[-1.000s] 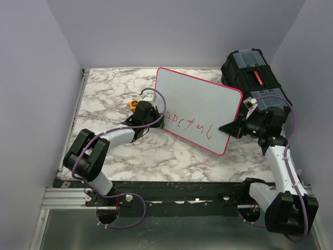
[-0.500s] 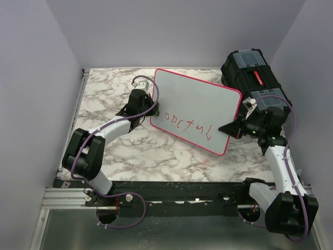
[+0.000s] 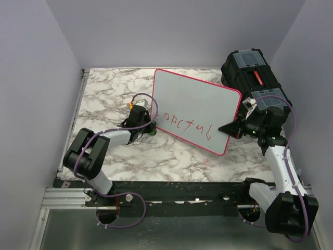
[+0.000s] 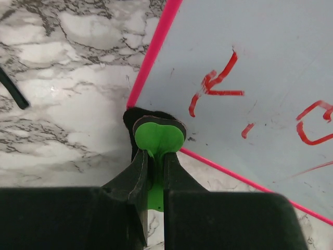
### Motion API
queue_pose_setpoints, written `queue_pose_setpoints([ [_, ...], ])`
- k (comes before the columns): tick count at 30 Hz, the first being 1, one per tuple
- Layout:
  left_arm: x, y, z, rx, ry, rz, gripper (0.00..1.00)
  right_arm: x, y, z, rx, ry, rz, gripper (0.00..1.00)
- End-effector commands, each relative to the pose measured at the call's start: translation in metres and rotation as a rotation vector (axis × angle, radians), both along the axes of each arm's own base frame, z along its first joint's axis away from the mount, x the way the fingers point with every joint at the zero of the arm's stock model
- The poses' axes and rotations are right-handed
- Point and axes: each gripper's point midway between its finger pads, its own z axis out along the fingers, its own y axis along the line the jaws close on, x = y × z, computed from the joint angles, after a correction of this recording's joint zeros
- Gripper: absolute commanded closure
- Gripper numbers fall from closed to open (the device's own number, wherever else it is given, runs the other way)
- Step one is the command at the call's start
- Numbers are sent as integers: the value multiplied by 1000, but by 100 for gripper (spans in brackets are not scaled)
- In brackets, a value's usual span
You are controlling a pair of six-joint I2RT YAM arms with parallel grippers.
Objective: Erase the whiteboard
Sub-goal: Erase the whiteboard using the whiteboard eraser.
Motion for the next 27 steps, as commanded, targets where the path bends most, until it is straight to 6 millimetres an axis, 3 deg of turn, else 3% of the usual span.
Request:
queue_pose_setpoints([
  [1,-16,-20,-3,-45,13,-66,100,-13,13,36,36,-178,147,100],
  [5,-5,-24,11,-32,-8,-80,100,-13,13,36,34,-179,144,100],
  [13,46,-27,78,22,-127,-57,100,-13,12,36,34,-180,144,100],
  [17,61,-22,91,40,-139,-43,100,-14,13,37,33,-186,146,100],
  [21,56,-19,69,51,-93,-52,100,-15,13,38,34,-187,149,100],
  [27,22,-21,17,8,12,-68,100,-15,13,38,36,-185,151,100],
])
